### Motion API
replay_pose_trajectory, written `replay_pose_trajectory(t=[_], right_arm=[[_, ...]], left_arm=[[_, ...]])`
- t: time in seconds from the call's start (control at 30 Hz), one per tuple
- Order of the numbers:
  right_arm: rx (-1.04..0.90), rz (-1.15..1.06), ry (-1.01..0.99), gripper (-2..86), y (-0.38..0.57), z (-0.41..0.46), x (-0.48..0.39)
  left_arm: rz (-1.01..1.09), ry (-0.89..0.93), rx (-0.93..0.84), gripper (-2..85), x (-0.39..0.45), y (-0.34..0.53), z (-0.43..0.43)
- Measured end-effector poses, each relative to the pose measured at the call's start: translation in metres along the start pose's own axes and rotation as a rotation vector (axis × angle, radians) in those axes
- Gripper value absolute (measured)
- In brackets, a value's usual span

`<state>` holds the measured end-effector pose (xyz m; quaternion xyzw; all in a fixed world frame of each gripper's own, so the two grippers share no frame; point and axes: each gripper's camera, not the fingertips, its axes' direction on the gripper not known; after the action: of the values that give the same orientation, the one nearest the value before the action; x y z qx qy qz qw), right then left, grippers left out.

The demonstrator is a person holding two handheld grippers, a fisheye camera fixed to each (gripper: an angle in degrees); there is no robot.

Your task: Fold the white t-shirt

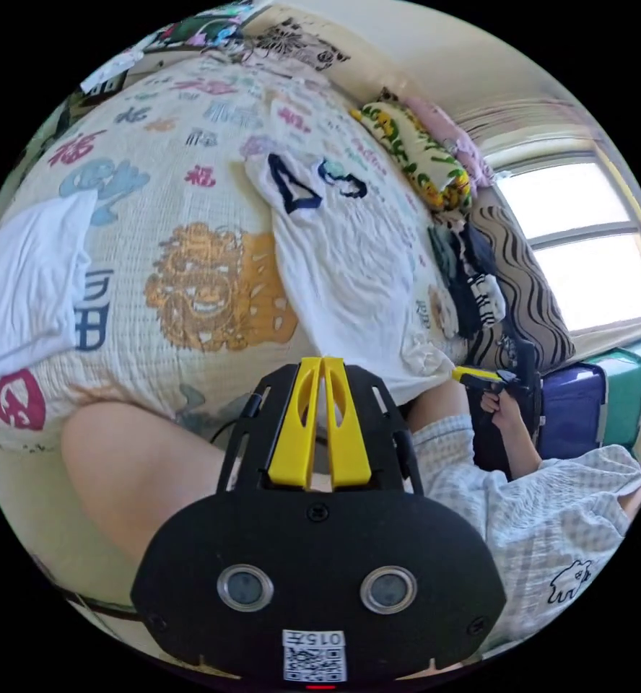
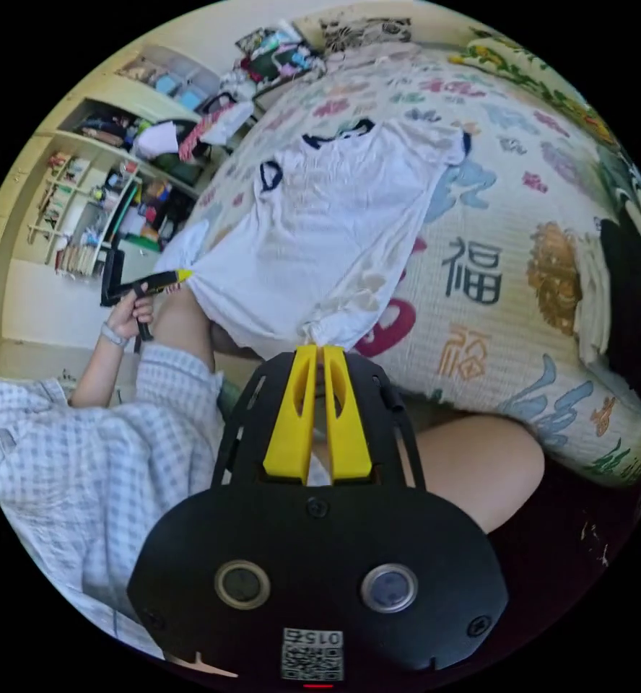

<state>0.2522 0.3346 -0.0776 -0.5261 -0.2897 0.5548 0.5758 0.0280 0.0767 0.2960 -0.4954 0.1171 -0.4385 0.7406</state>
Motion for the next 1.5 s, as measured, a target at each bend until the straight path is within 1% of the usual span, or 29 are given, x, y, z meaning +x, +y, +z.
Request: replay_pose_trajectory(t=[0.1, 0.17, 0.2, 0.27, 0.33, 0.47, 0.6, 0.67, 0.77, 0.83, 0.87, 0.9, 0.97, 1.0, 1.03, 1.1, 1.17, 1.23, 1.33, 1.43, 1.5], right_arm=[[-0.049, -0.007, -0.083, 1.7, -0.004, -0.015, 0.004], [-0.008, 0.015, -0.105, 2.7, -0.009, -0.035, 0.011], [0.038, 0.025, -0.099, 3.5, -0.014, -0.051, 0.017], [0.137, 0.020, -0.069, 4.6, -0.028, -0.078, 0.026], [0.246, -0.009, -0.004, 5.4, -0.062, -0.107, 0.038], [0.308, -0.093, 0.088, 6.6, -0.143, -0.124, 0.047], [0.253, -0.174, 0.135, 7.9, -0.251, -0.118, 0.052], [0.209, -0.182, 0.172, 8.2, -0.295, -0.110, 0.055], [0.105, -0.180, 0.219, 9.1, -0.354, -0.090, 0.064], [-0.029, -0.171, 0.223, 9.6, -0.386, -0.067, 0.072], [-0.069, -0.172, 0.220, 9.4, -0.392, -0.061, 0.074], [-0.124, -0.171, 0.217, 8.8, -0.399, -0.051, 0.077], [-0.097, -0.191, 0.258, 4.1, -0.403, -0.055, 0.074], [-0.106, -0.234, 0.235, 1.7, -0.404, -0.060, 0.072], [-0.121, -0.231, 0.234, 0.2, -0.406, -0.067, 0.073], [-0.080, -0.241, 0.291, -0.5, -0.406, -0.084, 0.073], [-0.028, -0.233, 0.303, -0.8, -0.410, -0.106, 0.075], [0.020, -0.206, 0.332, -1.0, -0.419, -0.131, 0.077], [0.043, -0.165, 0.422, -1.0, -0.434, -0.146, 0.079], [0.075, -0.096, 0.448, -0.8, -0.448, -0.145, 0.086], [0.036, -0.062, 0.428, -0.5, -0.454, -0.130, 0.092]], left_arm=[[-0.003, -0.041, 0.047, 1.8, 0.009, -0.008, -0.017], [0.023, -0.146, 0.095, 4.7, 0.021, -0.025, -0.040], [0.041, -0.170, 0.117, 5.0, 0.026, -0.031, -0.046], [0.130, -0.239, 0.193, 5.9, 0.044, -0.066, -0.065], [0.204, -0.259, 0.232, 6.5, 0.058, -0.103, -0.070], [0.339, -0.321, 0.228, 7.7, 0.085, -0.201, -0.052], [0.403, -0.342, 0.178, 7.8, 0.098, -0.274, -0.026], [0.409, -0.345, 0.115, 8.4, 0.098, -0.312, -0.005], [0.411, -0.369, 0.021, 8.9, 0.092, -0.346, 0.023], [0.412, -0.393, -0.057, 8.3, 0.086, -0.360, 0.039], [0.420, -0.389, -0.123, 6.5, 0.083, -0.366, 0.049], [0.426, -0.385, -0.152, 5.6, 0.082, -0.368, 0.052], [0.454, -0.357, -0.142, 2.7, 0.084, -0.376, 0.045], [0.452, -0.352, -0.133, 2.3, 0.084, -0.379, 0.041], [0.453, -0.347, -0.100, 1.8, 0.086, -0.385, 0.031], [0.448, -0.341, -0.033, 1.3, 0.091, -0.397, 0.013], [0.437, -0.303, 0.028, 0.9, 0.098, -0.419, -0.009], [0.448, -0.315, 0.042, 0.8, 0.106, -0.437, -0.018], [0.451, -0.349, 0.048, 0.7, 0.116, -0.461, -0.019], [0.405, -0.372, 0.065, 0.7, 0.117, -0.470, -0.008], [0.387, -0.466, -0.029, 0.9, 0.111, -0.468, 0.012]])
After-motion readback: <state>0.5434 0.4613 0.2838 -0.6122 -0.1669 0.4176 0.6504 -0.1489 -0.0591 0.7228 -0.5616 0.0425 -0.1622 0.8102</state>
